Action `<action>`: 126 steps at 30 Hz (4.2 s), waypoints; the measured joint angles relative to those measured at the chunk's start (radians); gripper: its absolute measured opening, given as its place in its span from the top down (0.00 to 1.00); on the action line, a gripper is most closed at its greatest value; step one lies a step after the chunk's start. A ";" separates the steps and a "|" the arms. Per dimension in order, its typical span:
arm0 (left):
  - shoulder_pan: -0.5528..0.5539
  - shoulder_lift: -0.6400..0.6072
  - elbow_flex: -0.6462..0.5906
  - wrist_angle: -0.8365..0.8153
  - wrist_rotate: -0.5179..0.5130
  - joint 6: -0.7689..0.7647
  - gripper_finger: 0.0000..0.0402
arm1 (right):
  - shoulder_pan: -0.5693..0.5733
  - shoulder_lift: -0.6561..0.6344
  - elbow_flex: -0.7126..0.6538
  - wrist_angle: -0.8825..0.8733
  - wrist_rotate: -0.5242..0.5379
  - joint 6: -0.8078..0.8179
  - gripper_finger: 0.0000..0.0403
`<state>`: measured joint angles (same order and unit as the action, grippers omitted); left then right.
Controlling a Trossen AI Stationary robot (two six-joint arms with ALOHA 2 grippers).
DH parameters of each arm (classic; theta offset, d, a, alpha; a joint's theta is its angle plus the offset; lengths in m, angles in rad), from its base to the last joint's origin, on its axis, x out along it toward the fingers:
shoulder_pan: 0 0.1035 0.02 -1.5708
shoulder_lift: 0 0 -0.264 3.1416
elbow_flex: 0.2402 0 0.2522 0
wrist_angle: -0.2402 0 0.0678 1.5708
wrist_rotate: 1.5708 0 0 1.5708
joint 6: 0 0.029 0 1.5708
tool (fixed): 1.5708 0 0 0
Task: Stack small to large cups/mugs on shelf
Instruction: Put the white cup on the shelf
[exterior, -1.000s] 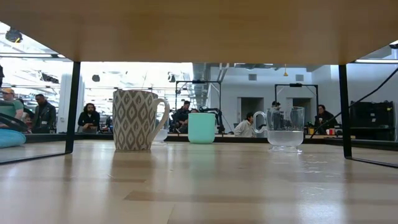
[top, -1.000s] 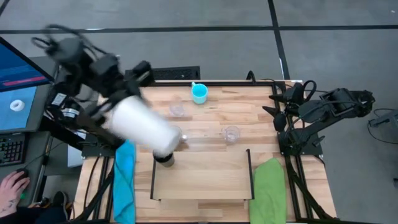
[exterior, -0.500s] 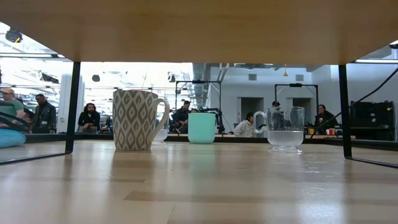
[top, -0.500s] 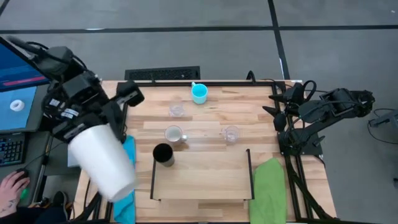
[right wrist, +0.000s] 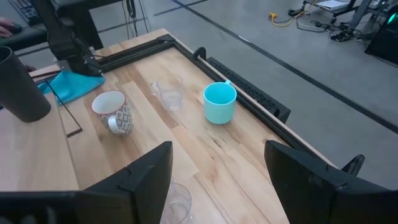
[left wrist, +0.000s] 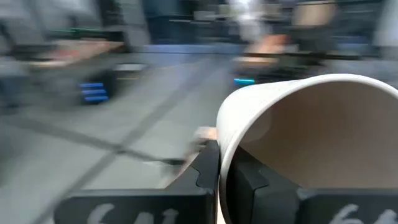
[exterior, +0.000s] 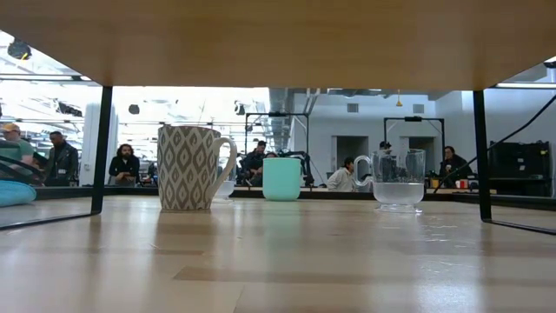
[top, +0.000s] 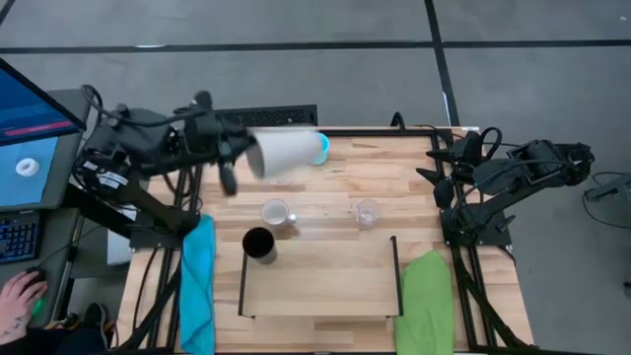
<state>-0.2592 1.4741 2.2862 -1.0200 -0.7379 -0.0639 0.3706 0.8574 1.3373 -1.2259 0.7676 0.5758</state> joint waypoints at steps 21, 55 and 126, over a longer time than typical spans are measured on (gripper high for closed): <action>0.005 0.166 0.000 -0.002 -0.695 0.330 0.99 | 0.000 0.000 0.000 0.007 0.000 0.001 0.31; -0.451 0.141 0.066 -0.537 0.400 -0.912 1.00 | 0.000 0.000 0.000 -0.024 -0.004 0.000 0.31; -0.372 0.262 -0.321 -0.551 0.611 -0.969 0.93 | 0.000 0.000 0.000 -0.049 -0.004 0.000 0.31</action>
<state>-0.6308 1.7359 1.9652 -1.5708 -0.1272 -1.0328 0.3706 0.8570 1.3369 -1.2753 0.7635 0.5755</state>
